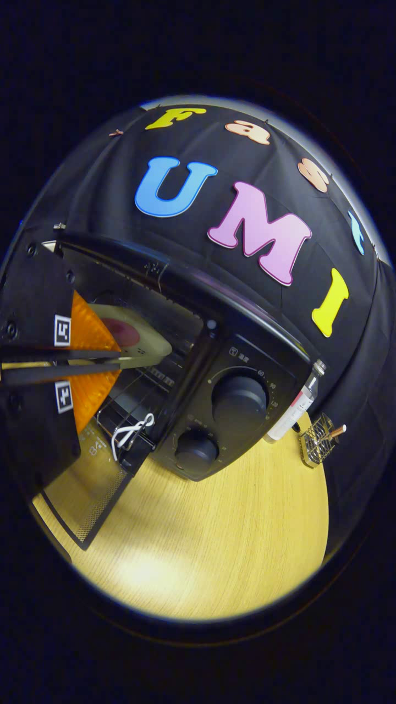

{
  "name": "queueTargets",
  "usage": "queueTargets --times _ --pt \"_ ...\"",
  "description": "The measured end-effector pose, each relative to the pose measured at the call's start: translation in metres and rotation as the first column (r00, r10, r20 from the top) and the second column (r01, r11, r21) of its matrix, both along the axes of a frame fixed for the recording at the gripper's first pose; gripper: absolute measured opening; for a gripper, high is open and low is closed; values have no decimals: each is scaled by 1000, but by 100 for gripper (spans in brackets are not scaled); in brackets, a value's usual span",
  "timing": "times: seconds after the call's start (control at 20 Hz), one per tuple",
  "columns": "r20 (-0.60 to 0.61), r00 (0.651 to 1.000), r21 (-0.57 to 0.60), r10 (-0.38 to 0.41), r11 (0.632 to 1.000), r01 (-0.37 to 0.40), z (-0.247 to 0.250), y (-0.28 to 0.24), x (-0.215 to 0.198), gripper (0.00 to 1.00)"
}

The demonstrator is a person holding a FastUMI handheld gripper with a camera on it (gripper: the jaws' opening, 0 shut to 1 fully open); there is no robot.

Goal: Open the toaster oven, put the food inside, and close the toaster oven door.

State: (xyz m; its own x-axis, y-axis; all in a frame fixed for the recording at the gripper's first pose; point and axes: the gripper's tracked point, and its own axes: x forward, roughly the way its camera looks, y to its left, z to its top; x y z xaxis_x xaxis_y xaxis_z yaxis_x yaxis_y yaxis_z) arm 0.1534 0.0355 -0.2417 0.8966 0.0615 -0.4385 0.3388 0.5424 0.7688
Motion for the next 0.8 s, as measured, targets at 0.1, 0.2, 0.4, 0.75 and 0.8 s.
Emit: queueTargets --times 0.1,0.2,0.4,0.75,0.8 --pt "0 1000 -1 24 1000 -24 5 3 -9 21" --pt "-8 998 -13 65 998 -65 9 8 -25 65" --pt "17 994 -124 111 986 -108 26 13 -61 97" --pt "-62 950 -400 306 865 -305 32 39 -120 99" --pt "-88 934 -430 345 833 -348 30 47 -131 99"
